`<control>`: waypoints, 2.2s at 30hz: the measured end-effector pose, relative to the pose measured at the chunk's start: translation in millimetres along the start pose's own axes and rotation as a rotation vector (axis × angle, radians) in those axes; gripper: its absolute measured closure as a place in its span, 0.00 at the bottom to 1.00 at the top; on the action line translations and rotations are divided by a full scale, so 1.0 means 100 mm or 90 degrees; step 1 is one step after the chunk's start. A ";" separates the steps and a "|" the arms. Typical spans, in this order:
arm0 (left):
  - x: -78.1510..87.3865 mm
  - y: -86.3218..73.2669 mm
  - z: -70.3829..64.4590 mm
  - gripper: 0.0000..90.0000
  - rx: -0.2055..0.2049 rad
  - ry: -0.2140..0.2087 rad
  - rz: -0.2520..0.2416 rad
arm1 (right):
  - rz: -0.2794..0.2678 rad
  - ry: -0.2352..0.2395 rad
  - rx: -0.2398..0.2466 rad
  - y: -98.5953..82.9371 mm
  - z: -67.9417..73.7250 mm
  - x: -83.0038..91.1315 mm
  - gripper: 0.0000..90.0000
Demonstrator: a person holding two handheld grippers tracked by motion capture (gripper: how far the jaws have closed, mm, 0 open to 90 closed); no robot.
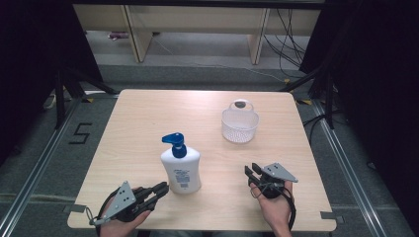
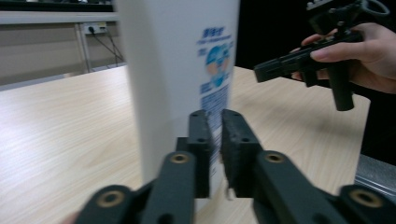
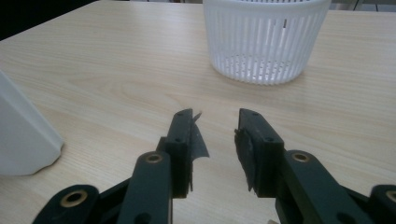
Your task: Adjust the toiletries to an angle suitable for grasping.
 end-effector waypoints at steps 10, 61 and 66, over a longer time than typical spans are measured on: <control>-0.31 0.17 -0.06 1.00 -0.039 0.008 0.010 | -0.015 0.024 0.023 0.08 0.14 0.01 0.75; -0.21 0.21 -0.05 0.81 -0.051 0.044 -0.018 | -0.114 0.114 0.051 0.50 0.63 0.12 0.54; 0.02 0.07 0.15 0.59 -0.032 0.089 -0.019 | -0.141 0.143 0.063 0.63 0.84 0.12 0.45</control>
Point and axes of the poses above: each handheld gripper's, and its own axes: x roughly backward along the jaws, y roughly out of its top, z roughly to its left, the point moved 5 cm from there along -x, roughly forward along the jaws, and after that the axes turned 5 degrees about -x, right-handed, at the moved point
